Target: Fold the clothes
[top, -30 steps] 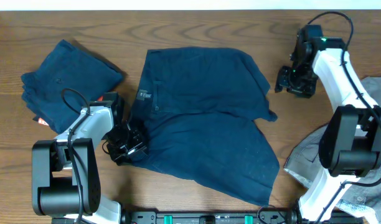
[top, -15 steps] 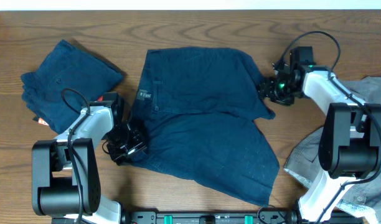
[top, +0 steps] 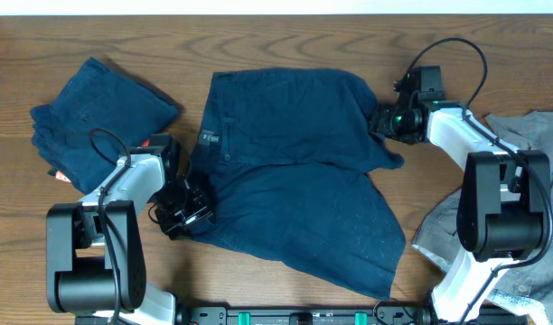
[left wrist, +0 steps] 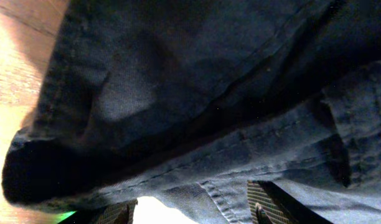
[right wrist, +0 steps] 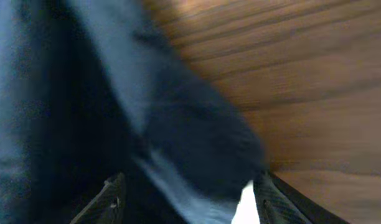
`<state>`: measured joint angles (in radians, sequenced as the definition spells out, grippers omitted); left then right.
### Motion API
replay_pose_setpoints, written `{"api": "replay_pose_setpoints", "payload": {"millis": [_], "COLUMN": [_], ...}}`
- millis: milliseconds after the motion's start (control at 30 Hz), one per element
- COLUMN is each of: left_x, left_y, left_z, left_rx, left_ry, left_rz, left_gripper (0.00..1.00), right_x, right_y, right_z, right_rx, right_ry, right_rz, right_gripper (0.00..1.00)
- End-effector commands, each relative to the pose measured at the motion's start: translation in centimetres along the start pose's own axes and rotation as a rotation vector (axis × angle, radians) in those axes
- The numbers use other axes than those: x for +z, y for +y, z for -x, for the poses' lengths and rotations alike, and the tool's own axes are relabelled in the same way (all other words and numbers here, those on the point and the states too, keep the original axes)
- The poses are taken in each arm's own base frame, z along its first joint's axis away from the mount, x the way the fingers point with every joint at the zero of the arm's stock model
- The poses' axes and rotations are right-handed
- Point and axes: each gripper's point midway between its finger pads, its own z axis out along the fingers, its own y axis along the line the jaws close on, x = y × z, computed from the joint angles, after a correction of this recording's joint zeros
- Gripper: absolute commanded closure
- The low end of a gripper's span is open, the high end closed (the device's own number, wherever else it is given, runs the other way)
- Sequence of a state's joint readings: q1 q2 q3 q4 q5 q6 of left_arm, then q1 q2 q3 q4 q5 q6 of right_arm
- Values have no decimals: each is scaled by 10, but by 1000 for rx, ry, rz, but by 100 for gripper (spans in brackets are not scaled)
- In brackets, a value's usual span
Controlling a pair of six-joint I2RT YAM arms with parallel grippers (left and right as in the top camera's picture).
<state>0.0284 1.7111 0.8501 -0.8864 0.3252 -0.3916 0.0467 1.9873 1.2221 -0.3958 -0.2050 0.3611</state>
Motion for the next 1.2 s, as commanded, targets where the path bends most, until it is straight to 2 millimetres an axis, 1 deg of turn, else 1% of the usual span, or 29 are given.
{"api": "replay_pose_setpoints", "payload": {"millis": [0,133,200,367,467,567,700,833,933,1000,1067,1133,1167], "left_x": [7,7,7,7,7,7,7,7,7,7,7,7,7], "left_y": [14,14,14,14,14,14,14,14,14,14,13,14,14], "left_z": [3,3,3,3,3,3,3,3,3,3,3,3,3], "left_rx": [3,2,2,2,2,2,2,2,2,2,2,2,2], "left_ry": [-9,-9,-8,-9,-9,-9,-8,-9,-9,-9,-9,-9,-8], "left_rz": [57,57,57,57,57,57,57,57,57,57,57,57,57], "left_gripper": [41,41,41,41,41,41,41,41,41,41,41,41,41], "right_x": [10,11,12,12,13,14,14,15,15,15,16,16,16], "right_y": [-38,-27,-23,-19,-12,-8,-5,-1,0,1,5,12,14], "right_z": [-6,0,1,1,0,2,5,6,6,6,7,9,9], "right_rx": [83,61,58,37,12,2,-4,-11,-14,-11,-20,-36,-41], "right_ry": [-8,-28,-28,-33,-32,-41,-55,-64,-65,-67,-75,-87,-91], "right_rz": [-140,-87,-67,-62,-46,-38,-31,-26,-24,-21,-15,-5,-5], "right_gripper": [35,37,37,39,40,44,51,52,58,60,64,73,83]}}
